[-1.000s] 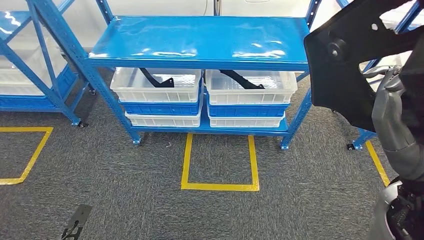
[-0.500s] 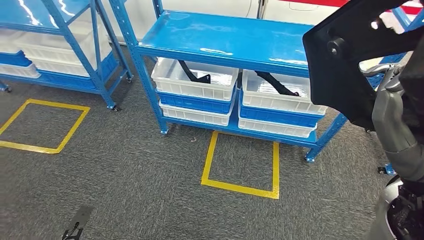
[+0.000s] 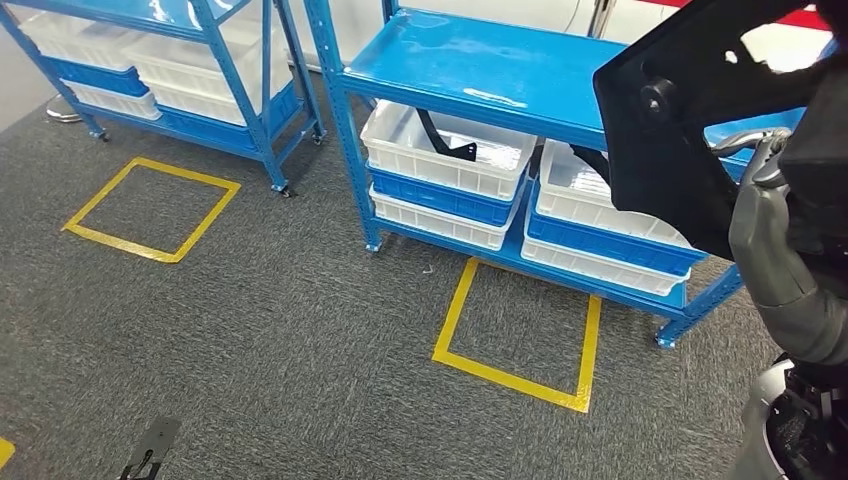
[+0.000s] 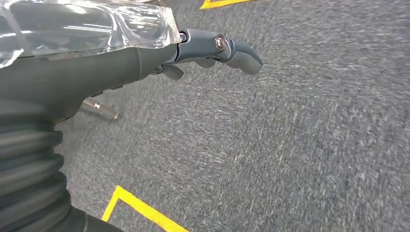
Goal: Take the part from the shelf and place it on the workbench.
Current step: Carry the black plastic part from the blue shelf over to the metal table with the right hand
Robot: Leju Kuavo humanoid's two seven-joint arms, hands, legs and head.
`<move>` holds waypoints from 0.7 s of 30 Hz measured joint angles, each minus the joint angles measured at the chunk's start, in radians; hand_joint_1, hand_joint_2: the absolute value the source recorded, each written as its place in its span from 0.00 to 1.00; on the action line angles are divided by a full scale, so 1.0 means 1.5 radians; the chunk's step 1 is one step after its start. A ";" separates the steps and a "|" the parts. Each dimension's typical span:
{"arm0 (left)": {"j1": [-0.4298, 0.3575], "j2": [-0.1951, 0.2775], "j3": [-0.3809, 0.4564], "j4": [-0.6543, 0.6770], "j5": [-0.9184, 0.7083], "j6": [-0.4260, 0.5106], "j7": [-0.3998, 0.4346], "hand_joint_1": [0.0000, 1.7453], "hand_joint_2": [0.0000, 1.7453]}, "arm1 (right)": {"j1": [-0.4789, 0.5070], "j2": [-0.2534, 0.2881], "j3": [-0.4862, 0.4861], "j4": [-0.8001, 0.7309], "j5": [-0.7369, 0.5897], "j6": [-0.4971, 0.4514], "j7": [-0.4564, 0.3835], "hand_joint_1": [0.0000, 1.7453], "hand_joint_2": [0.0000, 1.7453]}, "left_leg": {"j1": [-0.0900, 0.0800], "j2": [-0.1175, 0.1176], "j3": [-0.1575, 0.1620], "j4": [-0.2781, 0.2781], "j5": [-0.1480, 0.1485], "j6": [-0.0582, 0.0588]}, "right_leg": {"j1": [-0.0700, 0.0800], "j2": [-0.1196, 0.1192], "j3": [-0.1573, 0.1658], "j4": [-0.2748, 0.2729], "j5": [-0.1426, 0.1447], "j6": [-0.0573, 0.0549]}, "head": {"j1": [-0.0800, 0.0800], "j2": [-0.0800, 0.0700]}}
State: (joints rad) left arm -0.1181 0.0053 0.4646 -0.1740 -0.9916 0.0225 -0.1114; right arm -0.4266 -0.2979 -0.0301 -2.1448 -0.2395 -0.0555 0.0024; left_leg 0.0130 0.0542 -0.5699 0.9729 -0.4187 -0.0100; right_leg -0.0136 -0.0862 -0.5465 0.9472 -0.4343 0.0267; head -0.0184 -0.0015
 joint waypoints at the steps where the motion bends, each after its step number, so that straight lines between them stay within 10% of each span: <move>1: -0.001 0.000 0.000 0.000 0.000 0.000 0.000 0.00 1.00 | 0.000 0.000 0.000 0.000 0.000 0.000 0.000 1.00 1.00 | -0.003 0.006 0.007 -0.018 0.005 0.004 | 0.002 -0.006 0.000 0.000 -0.001 0.003 | 0.000 0.000; 5: 0.002 0.002 0.000 0.000 0.000 0.000 0.000 0.00 1.00 | 0.000 0.000 0.001 0.000 0.000 0.001 -0.001 1.00 1.00 | -0.004 -0.019 0.002 -0.022 0.011 0.024 | 0.000 -0.005 -0.004 0.014 -0.014 0.016 | 0.003 0.000; 9: -0.002 0.004 0.000 0.000 -0.003 0.001 -0.001 0.00 1.00 | 0.007 -0.001 0.002 0.000 -0.001 0.002 -0.003 1.00 1.00 | -0.003 -0.051 0.000 -0.023 0.018 0.036 | -0.002 0.051 -0.072 0.174 -0.098 0.016 | 0.005 0.000; 11: 0.000 0.004 0.000 0.000 -0.005 0.001 -0.001 0.00 1.00 | 0.011 -0.001 0.002 0.000 -0.001 0.003 -0.005 1.00 1.00 | -0.005 -0.070 0.000 -0.022 0.018 0.037 | -0.001 0.056 -0.089 0.211 -0.099 0.014 | 0.005 0.000; 15: 0.000 0.004 0.000 0.000 -0.008 0.001 -0.001 0.00 1.00 | 0.013 -0.001 0.002 0.000 -0.002 0.005 -0.006 1.00 1.00 | -0.005 -0.107 -0.002 -0.013 0.018 0.032 | -0.007 0.096 -0.012 0.049 -0.021 0.012 | 0.005 0.000; 18: 0.003 0.005 0.000 0.000 -0.009 0.003 -0.001 0.00 1.00 | 0.016 -0.001 0.002 0.000 -0.003 0.006 -0.008 1.00 1.00 | -0.002 -0.129 -0.014 -0.011 0.023 0.020 | -0.006 0.101 -0.002 0.019 -0.014 0.010 | 0.004 0.000; 21: 0.008 0.006 0.000 0.000 -0.010 0.004 -0.001 0.00 1.00 | 0.018 -0.001 0.002 -0.001 -0.008 0.007 -0.008 1.00 1.00 | -0.002 -0.096 -0.031 0.019 0.004 0.009 | -0.006 0.076 -0.003 0.017 -0.010 0.000 | 0.001 0.000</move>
State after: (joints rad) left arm -0.1067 0.0137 0.4641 -0.1733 -1.0063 0.0289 -0.1122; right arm -0.3992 -0.2994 -0.0273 -2.1456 -0.2514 -0.0453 -0.0102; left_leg 0.0107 -0.0902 -0.6160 1.0011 -0.4123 0.0036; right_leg -0.0231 0.0282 -0.5504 0.9726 -0.4487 0.0260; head -0.0168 -0.0015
